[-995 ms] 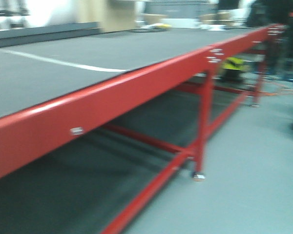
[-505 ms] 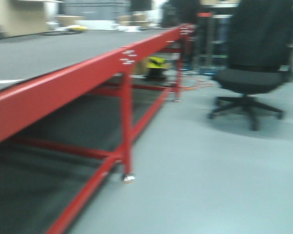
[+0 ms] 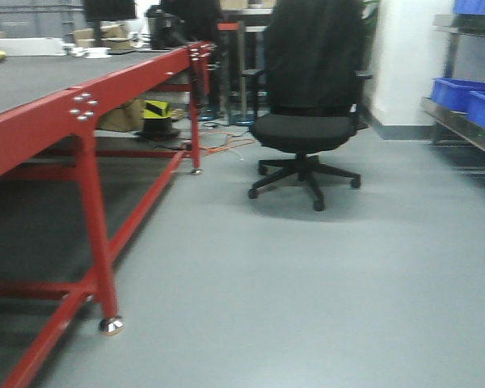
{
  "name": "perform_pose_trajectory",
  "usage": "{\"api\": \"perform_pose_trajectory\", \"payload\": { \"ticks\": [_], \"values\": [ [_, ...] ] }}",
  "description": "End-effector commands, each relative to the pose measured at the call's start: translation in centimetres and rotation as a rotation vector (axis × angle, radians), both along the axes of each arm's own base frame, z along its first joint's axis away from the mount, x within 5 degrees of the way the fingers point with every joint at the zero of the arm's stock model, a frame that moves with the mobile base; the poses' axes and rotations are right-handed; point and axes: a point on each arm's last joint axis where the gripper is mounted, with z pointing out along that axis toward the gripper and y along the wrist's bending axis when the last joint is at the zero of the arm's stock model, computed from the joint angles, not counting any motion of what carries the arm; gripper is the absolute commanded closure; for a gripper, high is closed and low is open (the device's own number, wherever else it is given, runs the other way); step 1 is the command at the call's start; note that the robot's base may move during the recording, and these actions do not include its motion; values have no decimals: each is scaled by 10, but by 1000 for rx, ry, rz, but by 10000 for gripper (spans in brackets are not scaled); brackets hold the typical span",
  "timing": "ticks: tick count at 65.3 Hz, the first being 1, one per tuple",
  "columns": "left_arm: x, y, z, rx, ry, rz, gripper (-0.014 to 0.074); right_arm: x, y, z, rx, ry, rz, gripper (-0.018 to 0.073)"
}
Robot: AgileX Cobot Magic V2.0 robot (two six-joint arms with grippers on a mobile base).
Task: Grab block from conveyor and place in blue bin
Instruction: 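Drive base away from conveyor, turning toward the shelf of blue bins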
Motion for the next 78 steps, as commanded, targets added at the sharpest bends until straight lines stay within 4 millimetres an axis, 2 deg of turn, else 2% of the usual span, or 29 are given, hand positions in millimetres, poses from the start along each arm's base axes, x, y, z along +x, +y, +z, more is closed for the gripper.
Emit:
{"api": "perform_pose_trajectory", "payload": {
  "ticks": [1,78],
  "values": [
    [-2,0,2,-3,-24,-1,707,-1,0,1,-4,-18,-4,720],
    [-2,0,2,-3,-24,-1,707,-1,0,1,-4,-18,-4,720]
  ]
}}
